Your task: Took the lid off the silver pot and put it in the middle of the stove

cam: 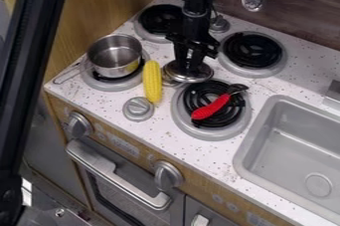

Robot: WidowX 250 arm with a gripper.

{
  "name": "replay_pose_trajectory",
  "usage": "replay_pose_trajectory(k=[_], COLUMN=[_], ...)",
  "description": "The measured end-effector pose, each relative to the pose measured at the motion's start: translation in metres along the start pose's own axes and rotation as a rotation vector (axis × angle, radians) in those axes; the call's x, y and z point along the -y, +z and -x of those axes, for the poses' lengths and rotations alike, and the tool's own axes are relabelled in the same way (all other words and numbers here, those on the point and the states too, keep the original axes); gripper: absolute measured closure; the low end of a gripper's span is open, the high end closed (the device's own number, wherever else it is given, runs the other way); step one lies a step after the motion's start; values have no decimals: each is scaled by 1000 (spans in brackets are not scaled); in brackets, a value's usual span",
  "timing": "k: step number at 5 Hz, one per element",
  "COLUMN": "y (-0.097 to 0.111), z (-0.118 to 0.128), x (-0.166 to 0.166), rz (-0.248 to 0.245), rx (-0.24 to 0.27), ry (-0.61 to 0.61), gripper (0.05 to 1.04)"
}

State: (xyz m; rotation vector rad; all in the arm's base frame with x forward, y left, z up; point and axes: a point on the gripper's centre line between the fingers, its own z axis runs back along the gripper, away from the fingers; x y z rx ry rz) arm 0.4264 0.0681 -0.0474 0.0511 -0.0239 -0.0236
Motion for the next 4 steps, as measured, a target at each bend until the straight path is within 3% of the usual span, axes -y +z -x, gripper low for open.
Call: replay_pose_trajectory(k=[1, 2, 3, 4], y=[3, 20, 42, 47], z=[16, 27, 43, 63], x=[5, 9, 15, 19], rz=[0, 9, 33, 39], rx=[-7, 26, 66, 47], ry=[-10, -12, -17, -22], gripper=[184, 87, 87, 87])
